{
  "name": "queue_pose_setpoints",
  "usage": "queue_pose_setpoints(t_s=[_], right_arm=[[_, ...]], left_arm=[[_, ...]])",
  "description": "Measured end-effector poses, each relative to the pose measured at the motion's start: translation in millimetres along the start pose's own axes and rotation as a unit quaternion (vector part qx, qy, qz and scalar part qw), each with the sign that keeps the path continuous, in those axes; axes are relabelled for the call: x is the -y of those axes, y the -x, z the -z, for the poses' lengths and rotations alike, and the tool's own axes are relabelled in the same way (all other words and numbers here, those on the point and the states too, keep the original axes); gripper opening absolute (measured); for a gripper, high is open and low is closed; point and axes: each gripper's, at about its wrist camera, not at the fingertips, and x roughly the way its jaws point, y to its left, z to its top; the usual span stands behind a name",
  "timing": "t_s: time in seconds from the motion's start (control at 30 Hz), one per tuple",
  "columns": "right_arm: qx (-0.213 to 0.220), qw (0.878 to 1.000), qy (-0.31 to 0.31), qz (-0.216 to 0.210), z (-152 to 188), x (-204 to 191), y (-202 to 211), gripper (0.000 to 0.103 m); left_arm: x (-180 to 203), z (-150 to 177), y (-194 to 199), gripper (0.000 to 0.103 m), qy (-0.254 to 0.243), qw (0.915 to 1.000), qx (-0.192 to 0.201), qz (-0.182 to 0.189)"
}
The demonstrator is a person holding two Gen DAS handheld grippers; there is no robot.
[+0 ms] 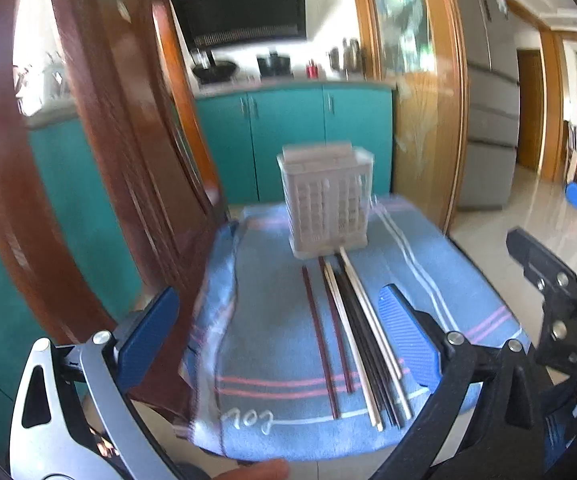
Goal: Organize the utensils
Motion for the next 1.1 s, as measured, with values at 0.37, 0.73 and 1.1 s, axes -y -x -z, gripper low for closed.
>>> queue_pose_setpoints(t_s=[0.37, 0.73, 1.1], right_arm=[[-0.249, 0.966, -0.063, -0.041, 49, 4, -159, 0.027], [-0.346, 0.933, 0.006, -0.102, 31, -82, -286, 0.045], [-0.366, 0.923, 0.012, -0.118, 30, -66, -289, 0.008]], left_arm=[[6, 26, -97, 0.077, 0.050, 0.9794, -0.185, 0.063], [8, 50, -132, 0.080, 0.075, 0.9494, -0.291, 0.091], [11, 45, -134, 0.080, 0.071, 0.9562, -0.269, 0.090]])
